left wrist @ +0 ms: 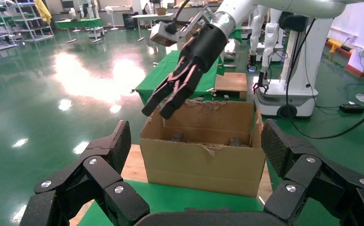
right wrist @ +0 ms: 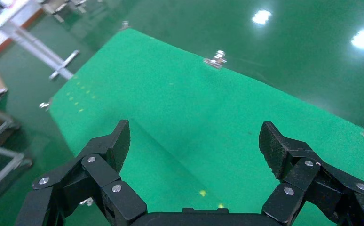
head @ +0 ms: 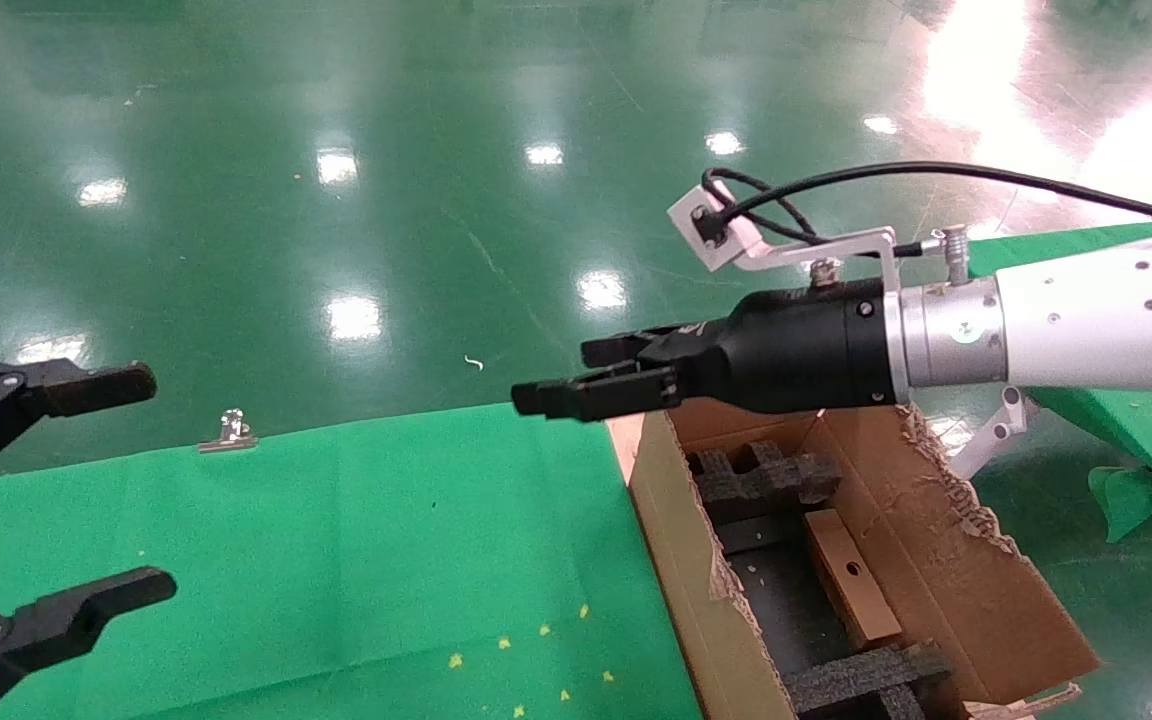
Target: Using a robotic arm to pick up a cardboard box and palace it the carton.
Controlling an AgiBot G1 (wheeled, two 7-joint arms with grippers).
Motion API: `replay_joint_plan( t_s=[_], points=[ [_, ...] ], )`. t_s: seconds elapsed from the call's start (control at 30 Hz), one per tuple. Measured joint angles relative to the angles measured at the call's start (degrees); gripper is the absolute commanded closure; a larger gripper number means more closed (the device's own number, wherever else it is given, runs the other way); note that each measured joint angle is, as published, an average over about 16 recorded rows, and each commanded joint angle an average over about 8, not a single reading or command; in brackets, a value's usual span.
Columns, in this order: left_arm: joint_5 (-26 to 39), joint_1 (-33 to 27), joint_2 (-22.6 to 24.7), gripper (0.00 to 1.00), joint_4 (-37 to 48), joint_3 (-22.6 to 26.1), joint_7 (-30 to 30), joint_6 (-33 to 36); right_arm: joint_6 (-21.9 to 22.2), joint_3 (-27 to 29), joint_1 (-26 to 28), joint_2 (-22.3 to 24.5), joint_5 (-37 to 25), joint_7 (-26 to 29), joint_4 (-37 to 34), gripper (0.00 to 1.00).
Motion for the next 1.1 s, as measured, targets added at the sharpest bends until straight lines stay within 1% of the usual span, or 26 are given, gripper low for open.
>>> replay_joint_plan(
  t_s=[1.1],
  points=[
    [0.0,0.0,0.0,0.00,0.0,0.0,0.0,0.0,-17.7,34.4,-25.4,-1.9,12.4,-35.6,5.1,0.00]
  ],
)
